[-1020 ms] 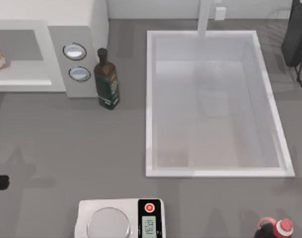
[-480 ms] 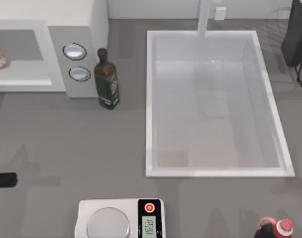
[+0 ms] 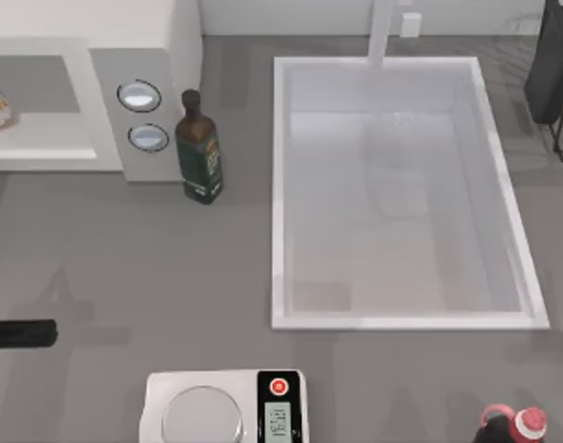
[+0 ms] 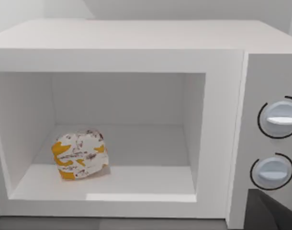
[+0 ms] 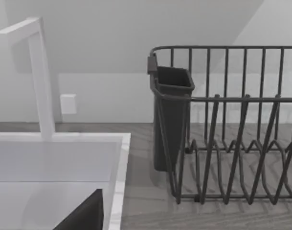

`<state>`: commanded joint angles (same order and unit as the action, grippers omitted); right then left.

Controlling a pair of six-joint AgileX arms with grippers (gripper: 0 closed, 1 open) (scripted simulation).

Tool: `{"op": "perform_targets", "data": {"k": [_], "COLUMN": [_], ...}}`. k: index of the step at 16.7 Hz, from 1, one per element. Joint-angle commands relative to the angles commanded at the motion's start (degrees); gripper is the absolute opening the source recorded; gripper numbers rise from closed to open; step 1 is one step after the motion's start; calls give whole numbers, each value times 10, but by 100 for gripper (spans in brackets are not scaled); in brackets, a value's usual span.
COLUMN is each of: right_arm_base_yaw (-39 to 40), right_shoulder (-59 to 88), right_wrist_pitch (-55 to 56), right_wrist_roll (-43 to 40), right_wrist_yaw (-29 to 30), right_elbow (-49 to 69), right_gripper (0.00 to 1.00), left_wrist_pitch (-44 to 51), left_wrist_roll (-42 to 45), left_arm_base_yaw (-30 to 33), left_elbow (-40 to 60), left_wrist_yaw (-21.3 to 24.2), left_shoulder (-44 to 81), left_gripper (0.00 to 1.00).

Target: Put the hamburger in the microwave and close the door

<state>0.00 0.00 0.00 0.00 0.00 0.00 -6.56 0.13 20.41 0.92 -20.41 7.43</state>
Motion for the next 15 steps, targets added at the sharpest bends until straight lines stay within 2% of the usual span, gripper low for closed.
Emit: {"op": "perform_targets", "data": {"k": [5, 8, 12, 15], "right_arm_base_yaw": [0, 0, 0, 0], "right_shoulder": [0, 0, 0, 0], "right_wrist_pitch": [0, 0, 0, 0], "right_wrist_roll": [0, 0, 0, 0], "right_wrist_yaw": [0, 0, 0, 0], "right_elbow": [0, 0, 0, 0], "right_gripper": [100, 100, 100, 100], "left_wrist_pitch": [-4, -26, -60, -69], "left_wrist_roll": [-1, 0, 0, 0], "left_arm_base_yaw": [-11, -60, -144, -164], "left_elbow": [-4, -15, -30, -35], "left_wrist_yaw": [10, 56, 143, 164], "left_shoulder": [1, 14, 30, 35], "left_gripper": [0, 0, 0, 0]}}
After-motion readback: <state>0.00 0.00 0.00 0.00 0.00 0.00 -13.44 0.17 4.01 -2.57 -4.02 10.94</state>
